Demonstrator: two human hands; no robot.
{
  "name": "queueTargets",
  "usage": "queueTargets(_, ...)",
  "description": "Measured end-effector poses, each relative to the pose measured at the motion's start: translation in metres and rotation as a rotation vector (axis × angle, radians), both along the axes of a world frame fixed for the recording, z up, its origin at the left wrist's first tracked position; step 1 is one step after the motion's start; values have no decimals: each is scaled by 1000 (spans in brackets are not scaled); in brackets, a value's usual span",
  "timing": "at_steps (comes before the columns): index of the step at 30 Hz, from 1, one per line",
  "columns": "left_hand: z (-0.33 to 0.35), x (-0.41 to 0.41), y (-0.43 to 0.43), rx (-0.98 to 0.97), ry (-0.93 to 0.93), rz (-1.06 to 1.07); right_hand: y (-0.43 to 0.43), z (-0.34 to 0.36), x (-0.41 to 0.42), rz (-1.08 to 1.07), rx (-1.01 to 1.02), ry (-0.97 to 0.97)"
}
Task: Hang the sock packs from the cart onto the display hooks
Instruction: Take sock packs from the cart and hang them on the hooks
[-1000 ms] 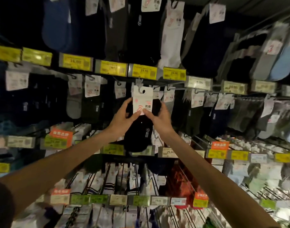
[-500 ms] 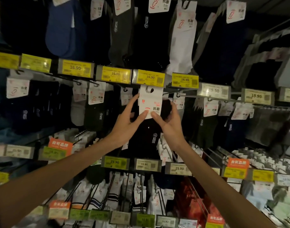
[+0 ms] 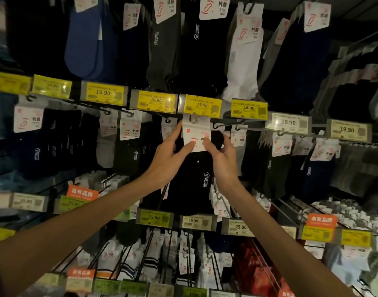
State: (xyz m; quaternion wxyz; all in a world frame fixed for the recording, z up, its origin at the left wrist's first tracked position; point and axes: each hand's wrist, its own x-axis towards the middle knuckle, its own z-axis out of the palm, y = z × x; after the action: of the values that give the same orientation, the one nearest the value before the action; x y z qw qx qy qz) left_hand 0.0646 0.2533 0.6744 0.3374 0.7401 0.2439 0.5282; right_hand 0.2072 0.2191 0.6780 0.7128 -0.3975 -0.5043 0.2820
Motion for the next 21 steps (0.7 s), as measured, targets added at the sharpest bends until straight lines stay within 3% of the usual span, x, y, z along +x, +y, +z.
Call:
queueTargets(9, -8, 3, 26, -42, 175, 49, 21, -14, 4, -122, -42, -120)
queueTargets(14, -14, 11, 43, 132, 228, 169, 32, -18, 7, -344, 151, -477)
queueTargets(17, -17, 18, 50, 126, 295, 203, 46, -28, 15, -502, 197, -720)
queueTargets(21, -34, 23, 62, 553, 398, 526, 59, -55, 27, -738, 409, -1168)
